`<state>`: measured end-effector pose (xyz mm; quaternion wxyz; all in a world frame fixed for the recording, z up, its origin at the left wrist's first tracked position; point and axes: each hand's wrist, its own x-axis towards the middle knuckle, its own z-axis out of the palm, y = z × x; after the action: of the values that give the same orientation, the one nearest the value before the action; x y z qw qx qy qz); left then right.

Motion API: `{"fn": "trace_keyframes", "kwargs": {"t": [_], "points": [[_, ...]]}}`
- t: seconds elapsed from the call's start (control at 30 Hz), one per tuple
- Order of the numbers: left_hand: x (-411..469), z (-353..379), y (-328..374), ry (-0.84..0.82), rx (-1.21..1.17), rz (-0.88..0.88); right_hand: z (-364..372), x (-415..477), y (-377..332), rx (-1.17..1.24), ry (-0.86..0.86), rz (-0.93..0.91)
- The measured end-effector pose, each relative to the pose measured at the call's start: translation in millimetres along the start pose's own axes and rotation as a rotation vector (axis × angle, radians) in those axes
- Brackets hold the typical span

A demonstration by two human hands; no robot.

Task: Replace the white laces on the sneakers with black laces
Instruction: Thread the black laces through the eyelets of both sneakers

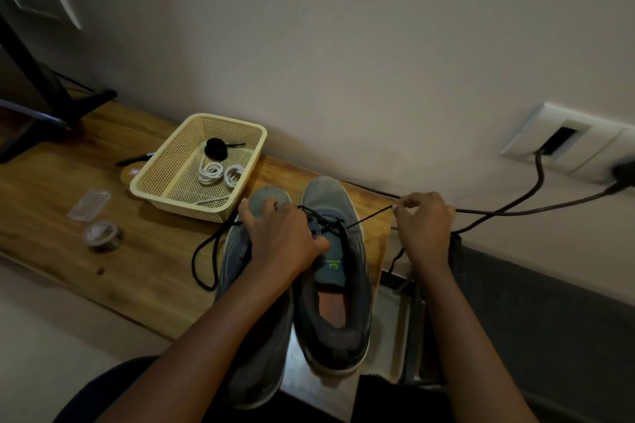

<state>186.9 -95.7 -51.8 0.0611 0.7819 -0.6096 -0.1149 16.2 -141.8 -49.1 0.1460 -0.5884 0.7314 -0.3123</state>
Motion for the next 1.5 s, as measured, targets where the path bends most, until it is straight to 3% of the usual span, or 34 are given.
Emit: {"fn": "trace_keyframes", "kwargs": {"t": [0.13,0.37,0.67,0.87,1.1,1.27,1.5], "points": [[0.0,0.2,0.2,-0.006,0.006,-0.002,2.4,-3.5,-1.0,-0.017,-0.107,-0.062],[-0.1,0.7,0.5,-0.004,0.021,0.005,8.9,-14.7,-12.6,-0.175,-0.448,-0.258],[-0.1,0.0,0.9,-0.027,0.006,-0.008,13.6,-11.5,-8.3,-0.148,-0.31,-0.211],[-1.5,-3.3,1.3,-0.033,0.003,-0.008,3.3,-1.1,0.4,0.027,-0.005,0.003],[-3.5,-3.4,1.3,-0.034,-0.017,0.003,4.6,-2.4,-2.6,0.005,-0.212,-0.133],[-7.9,-0.9,5.3,0.006,-0.103,0.072,7.7,-10.6,-7.2,-0.158,-0.428,-0.252],[-9.4,-1.3,10.7,-0.08,-0.215,0.105,13.1,-13.6,-8.9,-0.159,-0.461,-0.266]]}}
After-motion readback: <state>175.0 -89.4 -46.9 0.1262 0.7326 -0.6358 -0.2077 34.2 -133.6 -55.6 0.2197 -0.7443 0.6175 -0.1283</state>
